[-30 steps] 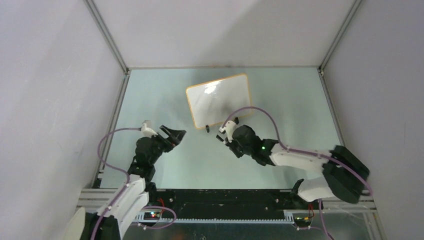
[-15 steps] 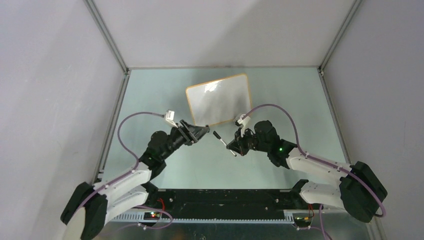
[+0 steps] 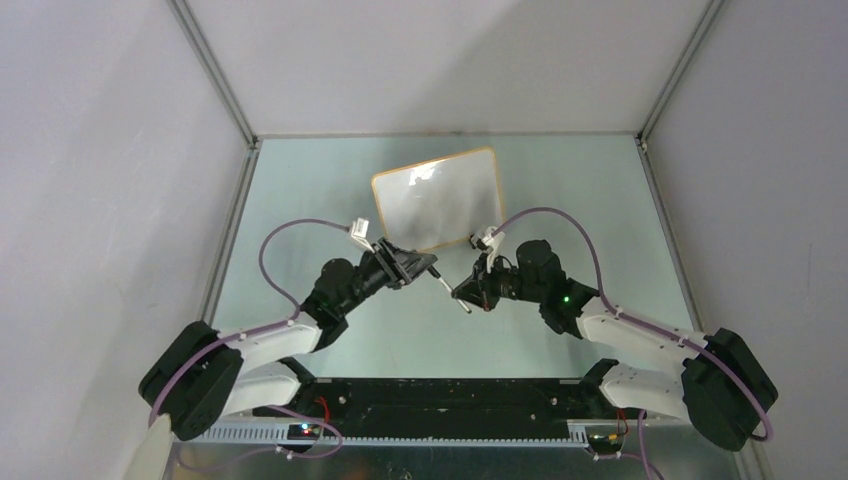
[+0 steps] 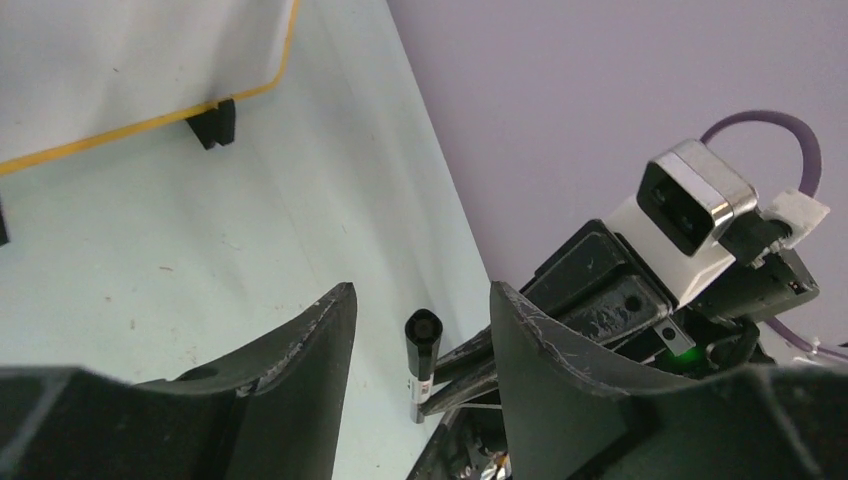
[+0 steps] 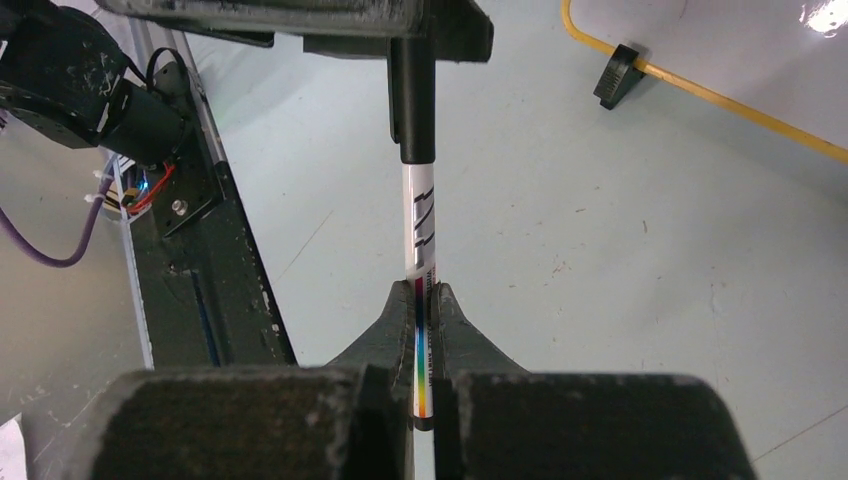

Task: Write a sentence on the whiteboard
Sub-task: Pass from the right arm to the left

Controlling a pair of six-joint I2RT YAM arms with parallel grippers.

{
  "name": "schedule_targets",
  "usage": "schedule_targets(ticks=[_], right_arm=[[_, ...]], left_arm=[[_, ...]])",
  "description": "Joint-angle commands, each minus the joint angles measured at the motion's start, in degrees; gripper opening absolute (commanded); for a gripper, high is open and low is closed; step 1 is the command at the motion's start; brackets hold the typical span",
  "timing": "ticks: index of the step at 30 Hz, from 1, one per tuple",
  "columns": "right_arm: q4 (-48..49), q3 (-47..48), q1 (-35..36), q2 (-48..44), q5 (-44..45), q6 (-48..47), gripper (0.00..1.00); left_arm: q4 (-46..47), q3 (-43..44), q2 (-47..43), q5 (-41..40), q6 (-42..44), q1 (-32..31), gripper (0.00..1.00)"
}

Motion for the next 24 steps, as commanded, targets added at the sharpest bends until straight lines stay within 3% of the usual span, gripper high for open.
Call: schedule_targets(ticks=[1,6,16,19,22,24], right_arm=[[2.73,-0.11,-0.71,-0.55,-0.99,1.14,0.00],[2.66,-0.13,-1.88,-0.33,-1.46,1.67,0.00],[2.80,-0.11,-2.39,0.03,-1.86,2.03,0.00],[2.82,-0.11,-2.39,0.10,-2.27,2.06,0.00],[2.82,-0.11,-2.42,0.06,-2.55,2.07,0.00],[2.97,-0.09,-2.43,0.15,-2.85,2.10,0.00]], left_arm=[[7.47,1.95,2.30,0.45,-1.54,-2.23,0.56],[11.20,1.84,5.01,0.64,-2.51,-3.81,0.54],[11.29,1.91,5.02,0.70,-1.40,-4.32,0.28],[9.64,2.44,5.10,0.70,-0.77,-4.54,0.33],[8.26,3.01,5.12,0.40,0.18,-4.85,0.44],[7.21,3.27,4.84,-0.14,1.09,-5.17,0.42]])
